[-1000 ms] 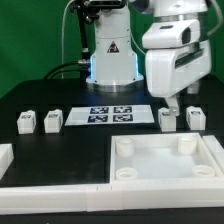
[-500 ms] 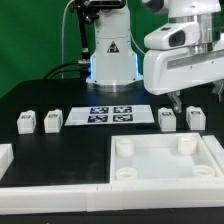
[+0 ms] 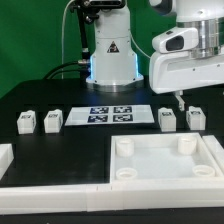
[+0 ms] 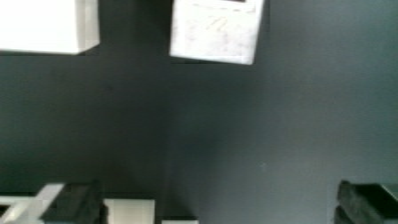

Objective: Assemble one leg

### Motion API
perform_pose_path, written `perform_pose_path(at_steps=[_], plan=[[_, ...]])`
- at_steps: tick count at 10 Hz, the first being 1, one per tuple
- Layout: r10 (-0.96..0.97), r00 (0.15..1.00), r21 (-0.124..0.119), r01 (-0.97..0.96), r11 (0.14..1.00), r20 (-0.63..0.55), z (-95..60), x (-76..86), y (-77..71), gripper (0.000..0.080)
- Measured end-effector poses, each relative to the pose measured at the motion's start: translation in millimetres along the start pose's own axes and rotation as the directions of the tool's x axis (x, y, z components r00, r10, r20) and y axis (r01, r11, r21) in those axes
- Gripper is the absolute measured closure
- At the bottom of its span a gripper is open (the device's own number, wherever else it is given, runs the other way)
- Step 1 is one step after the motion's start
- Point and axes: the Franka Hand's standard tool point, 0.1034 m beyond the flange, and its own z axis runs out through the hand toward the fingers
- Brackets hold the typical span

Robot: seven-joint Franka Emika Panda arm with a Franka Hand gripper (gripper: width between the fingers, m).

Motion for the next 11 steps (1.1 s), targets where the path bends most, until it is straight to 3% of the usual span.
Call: perform_pose_path(at_steps=[2,3,4,5,7,9,11], plan=[[0.005,0.996,-0.013,-0.004,1.0,0.088,1.2,-6.1,0.7,0.015],[0.034,0.968,-0.028,-0.027,0.999,0.248,2.3,-15.6,-1.1,0.015],[0.049,0.945,-0.029,-0.042,0.999,0.323,4.7,-12.2,-4.0,0.015],[0.061,0.892,-0.044,-0.047,0.998,0.447,4.3,-19.0,-2.4,0.015],[0.074,0.811,-0.05,-0.055,0.997,0.58,6.7,-13.6,3.4,0.015],[0.074,0.699,-0.055,-0.05,0.997,0.712,7.9,-15.4,6.4,0.015],[0.073,0.681,-0.053,-0.05,0.997,0.729,12.5,-10.4,5.7,0.015]])
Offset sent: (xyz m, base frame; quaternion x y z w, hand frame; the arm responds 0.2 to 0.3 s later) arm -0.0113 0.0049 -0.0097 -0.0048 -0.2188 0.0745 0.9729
